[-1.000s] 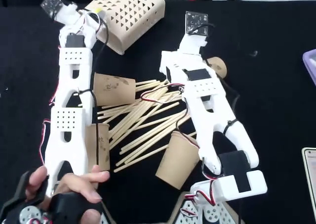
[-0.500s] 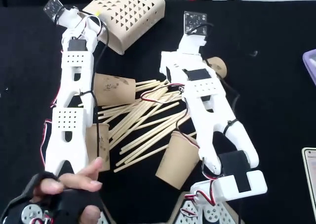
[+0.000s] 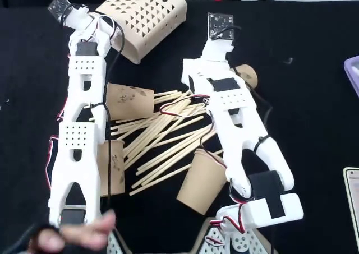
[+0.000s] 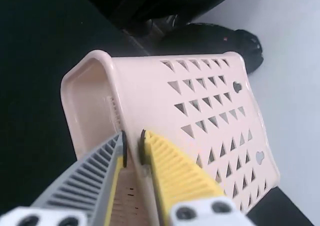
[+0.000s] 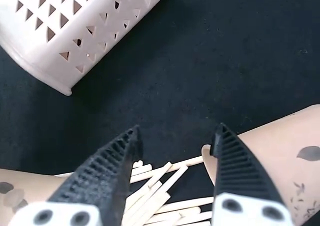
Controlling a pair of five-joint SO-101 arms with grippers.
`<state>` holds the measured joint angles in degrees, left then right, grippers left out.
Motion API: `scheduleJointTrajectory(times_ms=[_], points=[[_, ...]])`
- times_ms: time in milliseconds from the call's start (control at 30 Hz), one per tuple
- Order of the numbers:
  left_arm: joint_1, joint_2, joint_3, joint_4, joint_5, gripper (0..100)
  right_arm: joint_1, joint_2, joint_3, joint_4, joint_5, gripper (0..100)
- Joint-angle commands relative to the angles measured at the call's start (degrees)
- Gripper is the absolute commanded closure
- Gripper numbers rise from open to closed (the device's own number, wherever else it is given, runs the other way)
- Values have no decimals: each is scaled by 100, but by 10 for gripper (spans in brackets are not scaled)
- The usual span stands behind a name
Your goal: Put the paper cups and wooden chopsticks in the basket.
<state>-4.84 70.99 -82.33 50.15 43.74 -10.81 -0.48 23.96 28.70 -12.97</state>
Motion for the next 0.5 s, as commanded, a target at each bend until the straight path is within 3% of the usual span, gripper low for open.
scheduleJointTrajectory(times_ms=[0,300,467], points=[[-66,-105,-1156,1670,-44,970,-70,-4,-40,-141,62,773],[-752,-615,-1288,4976,-88,970,-70,-4,-40,-123,62,773],[-1270,-571,-1262,5081,-993,970,-70,-4,-13,-114,62,773]])
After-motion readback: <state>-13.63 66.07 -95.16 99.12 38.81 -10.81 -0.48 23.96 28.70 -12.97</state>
